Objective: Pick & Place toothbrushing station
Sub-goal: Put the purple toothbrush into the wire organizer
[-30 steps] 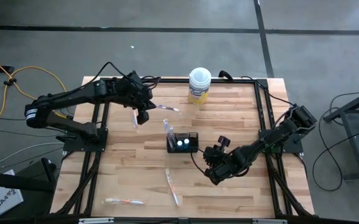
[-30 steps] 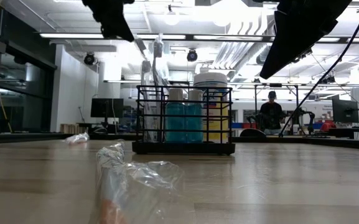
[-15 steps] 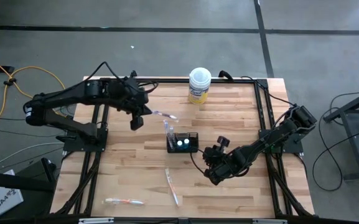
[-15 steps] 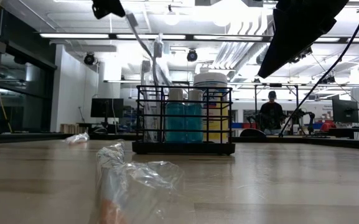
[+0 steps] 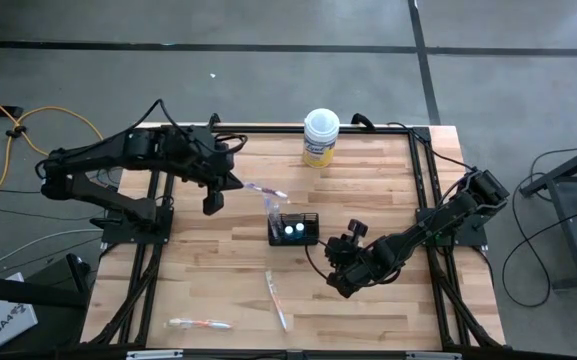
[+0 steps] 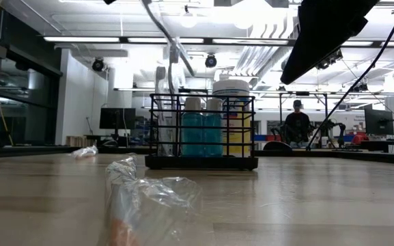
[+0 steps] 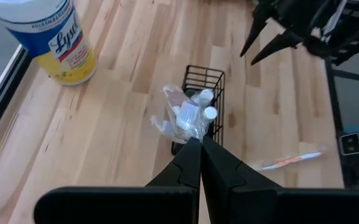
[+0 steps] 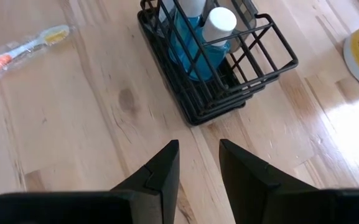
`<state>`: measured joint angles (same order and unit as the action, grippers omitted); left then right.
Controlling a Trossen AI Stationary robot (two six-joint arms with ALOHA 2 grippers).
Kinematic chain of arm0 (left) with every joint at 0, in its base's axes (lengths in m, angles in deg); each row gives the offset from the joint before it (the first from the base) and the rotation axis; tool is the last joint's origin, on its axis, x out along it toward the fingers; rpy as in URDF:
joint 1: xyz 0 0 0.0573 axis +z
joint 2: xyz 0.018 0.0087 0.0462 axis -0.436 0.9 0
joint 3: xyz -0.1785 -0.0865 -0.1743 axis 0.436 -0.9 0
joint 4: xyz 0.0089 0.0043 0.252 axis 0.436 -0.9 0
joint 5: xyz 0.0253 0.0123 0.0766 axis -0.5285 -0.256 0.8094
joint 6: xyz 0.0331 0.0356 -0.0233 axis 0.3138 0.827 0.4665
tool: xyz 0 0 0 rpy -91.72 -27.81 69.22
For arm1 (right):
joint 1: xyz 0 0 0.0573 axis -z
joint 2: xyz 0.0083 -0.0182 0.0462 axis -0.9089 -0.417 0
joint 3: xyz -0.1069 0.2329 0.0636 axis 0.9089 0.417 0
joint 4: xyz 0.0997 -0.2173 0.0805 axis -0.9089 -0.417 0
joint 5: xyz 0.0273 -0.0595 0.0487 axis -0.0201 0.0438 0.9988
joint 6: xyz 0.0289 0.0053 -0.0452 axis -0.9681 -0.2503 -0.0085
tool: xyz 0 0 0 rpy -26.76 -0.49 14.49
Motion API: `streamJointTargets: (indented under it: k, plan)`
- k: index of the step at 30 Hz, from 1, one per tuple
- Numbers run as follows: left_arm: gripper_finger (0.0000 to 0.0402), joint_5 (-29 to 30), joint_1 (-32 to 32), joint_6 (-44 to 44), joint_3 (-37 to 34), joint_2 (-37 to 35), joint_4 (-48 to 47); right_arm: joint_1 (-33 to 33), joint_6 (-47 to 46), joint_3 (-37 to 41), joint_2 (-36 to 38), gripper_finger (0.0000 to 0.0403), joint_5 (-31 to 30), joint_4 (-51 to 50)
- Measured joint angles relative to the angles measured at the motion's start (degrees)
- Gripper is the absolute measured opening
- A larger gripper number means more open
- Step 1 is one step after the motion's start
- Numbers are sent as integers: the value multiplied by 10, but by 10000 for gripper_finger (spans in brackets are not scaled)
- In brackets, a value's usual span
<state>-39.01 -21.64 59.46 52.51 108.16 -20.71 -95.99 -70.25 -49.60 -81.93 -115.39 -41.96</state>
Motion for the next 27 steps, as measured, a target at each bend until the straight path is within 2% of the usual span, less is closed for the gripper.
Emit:
streamJointTargets:
  k: [13,27]
  plan:
    - [0,-2,-7,-49,9,8,-59,-1,0,0,0,105,8,11]
    - [0,-75,-7,-67,10,50,-70,-1,0,0,0,105,10,14]
